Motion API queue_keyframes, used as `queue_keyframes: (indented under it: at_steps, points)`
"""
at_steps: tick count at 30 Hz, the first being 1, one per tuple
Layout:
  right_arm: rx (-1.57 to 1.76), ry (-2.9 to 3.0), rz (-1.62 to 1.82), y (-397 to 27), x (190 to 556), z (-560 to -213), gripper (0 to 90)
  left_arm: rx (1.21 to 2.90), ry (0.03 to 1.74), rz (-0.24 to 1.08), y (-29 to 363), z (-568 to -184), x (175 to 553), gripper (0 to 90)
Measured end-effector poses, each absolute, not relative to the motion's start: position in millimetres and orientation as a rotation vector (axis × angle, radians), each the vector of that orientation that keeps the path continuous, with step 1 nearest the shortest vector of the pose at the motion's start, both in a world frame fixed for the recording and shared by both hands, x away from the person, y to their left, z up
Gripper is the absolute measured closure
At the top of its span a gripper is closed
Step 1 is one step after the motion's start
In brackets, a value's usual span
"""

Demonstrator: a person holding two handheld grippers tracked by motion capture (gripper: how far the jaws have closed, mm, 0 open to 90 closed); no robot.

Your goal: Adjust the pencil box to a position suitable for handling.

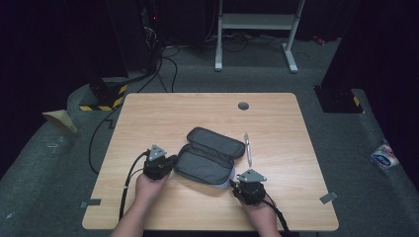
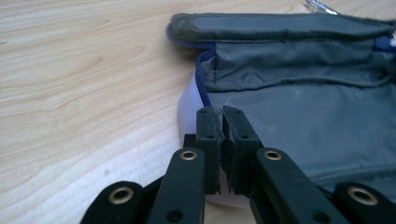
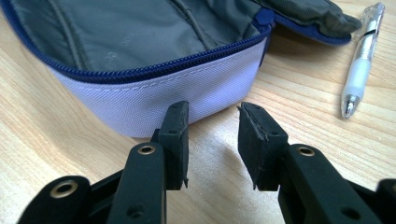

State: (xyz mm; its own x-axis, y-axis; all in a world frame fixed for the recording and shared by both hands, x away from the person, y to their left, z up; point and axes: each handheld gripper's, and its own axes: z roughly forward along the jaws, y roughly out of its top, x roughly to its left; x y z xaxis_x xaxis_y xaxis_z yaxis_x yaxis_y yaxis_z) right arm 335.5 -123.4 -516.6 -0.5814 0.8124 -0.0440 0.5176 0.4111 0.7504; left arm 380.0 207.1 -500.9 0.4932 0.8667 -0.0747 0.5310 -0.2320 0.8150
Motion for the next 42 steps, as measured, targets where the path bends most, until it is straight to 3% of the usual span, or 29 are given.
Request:
queue_keyframes:
  at_steps: [18, 22, 27, 34, 42]
  points:
    - [1.118, 2.284, 1.020, -116, 369, -514, 62.1, 1.933, 1.131, 0.558, 221, -503, 328, 82.8]
    - [1.127, 2.264, 1.033, -120, 371, -510, 60.1, 1.864, 1.120, 0.610, 230, -497, 321, 72.5]
    - [1.126, 2.254, 1.034, -130, 362, -506, 59.0, 1.780, 1.194, 0.652, 249, -493, 319, 76.2]
    - [1.123, 2.319, 1.044, -129, 347, -514, 58.7, 1.965, 1.284, 0.510, 239, -515, 338, 78.7]
    - [1.127, 2.306, 1.019, -127, 352, -517, 59.4, 1.969, 1.238, 0.482, 227, -516, 340, 80.4]
